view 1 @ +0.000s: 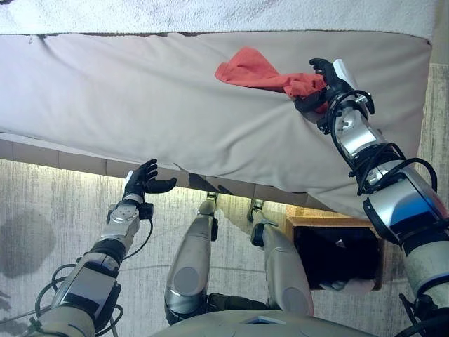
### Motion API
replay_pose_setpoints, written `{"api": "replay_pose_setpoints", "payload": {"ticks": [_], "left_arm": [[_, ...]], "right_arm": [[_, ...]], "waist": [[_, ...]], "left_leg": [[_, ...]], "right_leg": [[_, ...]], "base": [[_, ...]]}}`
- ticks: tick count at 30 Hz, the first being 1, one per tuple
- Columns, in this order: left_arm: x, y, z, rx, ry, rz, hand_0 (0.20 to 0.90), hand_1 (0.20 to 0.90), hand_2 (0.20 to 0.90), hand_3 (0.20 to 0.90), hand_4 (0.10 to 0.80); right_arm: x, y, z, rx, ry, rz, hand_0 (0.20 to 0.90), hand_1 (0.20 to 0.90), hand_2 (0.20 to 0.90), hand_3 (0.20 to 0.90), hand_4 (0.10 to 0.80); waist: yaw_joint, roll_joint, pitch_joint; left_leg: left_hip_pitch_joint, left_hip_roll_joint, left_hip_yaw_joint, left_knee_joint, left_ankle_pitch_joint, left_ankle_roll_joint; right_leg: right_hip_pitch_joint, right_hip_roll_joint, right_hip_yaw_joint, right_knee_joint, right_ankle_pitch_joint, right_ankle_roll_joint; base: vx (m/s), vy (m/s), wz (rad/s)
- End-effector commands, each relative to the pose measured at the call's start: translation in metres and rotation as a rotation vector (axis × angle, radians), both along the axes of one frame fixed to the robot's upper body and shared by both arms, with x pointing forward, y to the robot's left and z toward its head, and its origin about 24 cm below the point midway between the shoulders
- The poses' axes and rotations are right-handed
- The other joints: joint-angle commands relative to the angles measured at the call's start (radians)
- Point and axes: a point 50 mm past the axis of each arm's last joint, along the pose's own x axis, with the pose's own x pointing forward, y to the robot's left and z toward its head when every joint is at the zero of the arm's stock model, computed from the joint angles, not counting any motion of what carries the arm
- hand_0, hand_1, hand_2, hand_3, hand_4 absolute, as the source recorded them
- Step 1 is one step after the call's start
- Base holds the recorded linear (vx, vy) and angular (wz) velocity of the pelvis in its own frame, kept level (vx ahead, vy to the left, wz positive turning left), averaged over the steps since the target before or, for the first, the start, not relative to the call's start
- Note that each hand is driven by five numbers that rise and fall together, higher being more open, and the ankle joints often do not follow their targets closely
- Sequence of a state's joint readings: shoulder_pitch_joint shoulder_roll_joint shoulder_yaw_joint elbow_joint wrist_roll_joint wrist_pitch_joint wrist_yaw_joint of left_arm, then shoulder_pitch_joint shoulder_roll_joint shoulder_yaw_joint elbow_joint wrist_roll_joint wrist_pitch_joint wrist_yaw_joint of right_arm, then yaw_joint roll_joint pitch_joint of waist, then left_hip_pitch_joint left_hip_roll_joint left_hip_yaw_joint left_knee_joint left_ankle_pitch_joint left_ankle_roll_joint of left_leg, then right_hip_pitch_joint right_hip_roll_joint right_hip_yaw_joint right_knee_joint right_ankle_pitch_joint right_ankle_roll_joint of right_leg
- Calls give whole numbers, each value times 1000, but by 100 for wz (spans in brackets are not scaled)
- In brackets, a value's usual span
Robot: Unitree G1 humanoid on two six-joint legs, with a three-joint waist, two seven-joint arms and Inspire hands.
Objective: Pick up the clothes from the bed and place them into the basket
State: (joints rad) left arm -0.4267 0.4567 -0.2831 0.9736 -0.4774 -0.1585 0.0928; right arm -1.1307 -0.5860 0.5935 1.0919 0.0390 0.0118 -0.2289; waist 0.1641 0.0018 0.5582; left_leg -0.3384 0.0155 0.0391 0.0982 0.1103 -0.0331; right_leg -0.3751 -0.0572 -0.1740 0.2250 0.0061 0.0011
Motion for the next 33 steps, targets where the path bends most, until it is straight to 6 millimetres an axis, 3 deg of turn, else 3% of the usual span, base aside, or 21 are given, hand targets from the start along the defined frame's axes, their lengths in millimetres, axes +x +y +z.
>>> {"api": "replay_pose_setpoints", "payload": {"ticks": [1,9,10,11,12,13,19,20,21,22,23,26,27,28,33], "left_arm": [[-20,3,-17,-8,34,10,900,900,900,900,800],[-20,5,-18,10,49,16,900,900,900,900,800],[-20,5,-18,8,48,17,900,900,900,900,800],[-20,6,-17,8,48,17,900,900,900,900,800],[-20,6,-18,8,47,18,900,900,900,900,800],[-20,6,-17,5,45,18,900,900,900,900,800],[-20,4,-18,-9,37,28,900,900,900,900,800],[-21,3,-19,-9,36,30,900,900,900,900,800],[-21,3,-19,-9,36,30,900,900,900,900,800],[-20,2,-19,-8,35,29,900,900,900,900,800],[-19,1,-19,-8,34,31,900,900,900,900,800],[-13,0,-14,-10,28,48,900,900,900,900,800],[-11,1,-13,-12,24,48,900,900,900,900,800],[-10,1,-11,-13,21,50,900,900,900,900,800],[-12,8,-10,-33,6,68,900,900,900,900,800]], "right_arm": [[-10,-30,20,-29,-107,-50,900,900,900,900,800],[-10,-35,12,-15,-48,-64,900,900,900,900,800],[-10,-35,12,-18,-48,-66,676,676,676,639,539],[-10,-36,11,-17,-50,-68,524,524,524,461,361],[-10,-36,12,-12,-54,-71,469,469,469,398,298],[-10,-36,14,-11,-59,-70,300,300,300,200,100],[-9,-34,15,15,-61,-49,300,300,300,200,100],[-9,-33,14,20,-58,-41,356,356,356,266,166],[-9,-33,14,21,-57,-39,505,505,505,439,339],[-9,-32,13,22,-54,-30,726,726,726,697,597],[-8,-30,14,18,-54,-25,820,820,820,807,707],[-5,-23,22,-21,-58,-15,862,862,862,856,756],[-4,-21,25,-34,-63,-13,785,785,785,765,665],[-3,-20,30,-44,-83,-20,300,300,300,200,100],[-3,-18,46,-46,-183,-46,300,300,300,200,100]], "waist": [[0,3,-183],[6,-3,-182],[6,-1,-180],[6,1,-179],[7,3,-177],[6,7,-176],[3,24,-172],[3,25,-173],[3,25,-173],[4,27,-171],[4,28,-169],[4,41,-153],[3,45,-148],[2,52,-140],[-5,68,-128]], "left_leg": [[-26,79,4,-28,-36,-30],[-31,82,-6,-15,-38,-29],[-33,82,-7,-15,-37,-28],[-35,82,-8,-15,-37,-28],[-36,80,-9,-14,-37,-28],[-39,78,-9,-14,-36,-27],[-45,76,-11,-16,-32,-26],[-47,75,-12,-13,-32,-26],[-48,75,-12,-12,-31,-26],[-54,74,-12,-7,-30,-26],[-61,73,-13,-2,-29,-26],[-106,69,-22,22,-21,-25],[-115,69,-23,24,-18,-25],[-126,69,-25,24,-14,-24],[-132,72,-23,8,-6,-25]], "right_leg": [[-3,-19,-26,-22,-6,32],[-4,-19,-33,-18,0,29],[-7,-19,-34,-16,0,28],[-9,-20,-34,-15,0,28],[-11,-20,-34,-15,1,29],[-15,-21,-33,-14,2,29],[-26,-26,-32,-1,-7,27],[-27,-27,-33,2,-8,27],[-28,-28,-33,3,-8,27],[-32,-29,-35,6,-8,27],[-39,-31,-37,10,-7,26],[-84,-31,-38,39,-7,22],[-95,-30,-38,46,-8,21],[-108,-29,-37,54,-8,20],[-123,-23,-25,68,-25,14]], "base": [[43,-9,0],[18,-26,1],[0,0,0],[0,0,0],[-31,10,-1],[-41,27,-1],[-19,19,0],[0,0,0],[0,0,0],[0,0,0],[0,0,0],[-41,1,2],[-104,10,2],[-76,12,1],[-80,36,1]]}}
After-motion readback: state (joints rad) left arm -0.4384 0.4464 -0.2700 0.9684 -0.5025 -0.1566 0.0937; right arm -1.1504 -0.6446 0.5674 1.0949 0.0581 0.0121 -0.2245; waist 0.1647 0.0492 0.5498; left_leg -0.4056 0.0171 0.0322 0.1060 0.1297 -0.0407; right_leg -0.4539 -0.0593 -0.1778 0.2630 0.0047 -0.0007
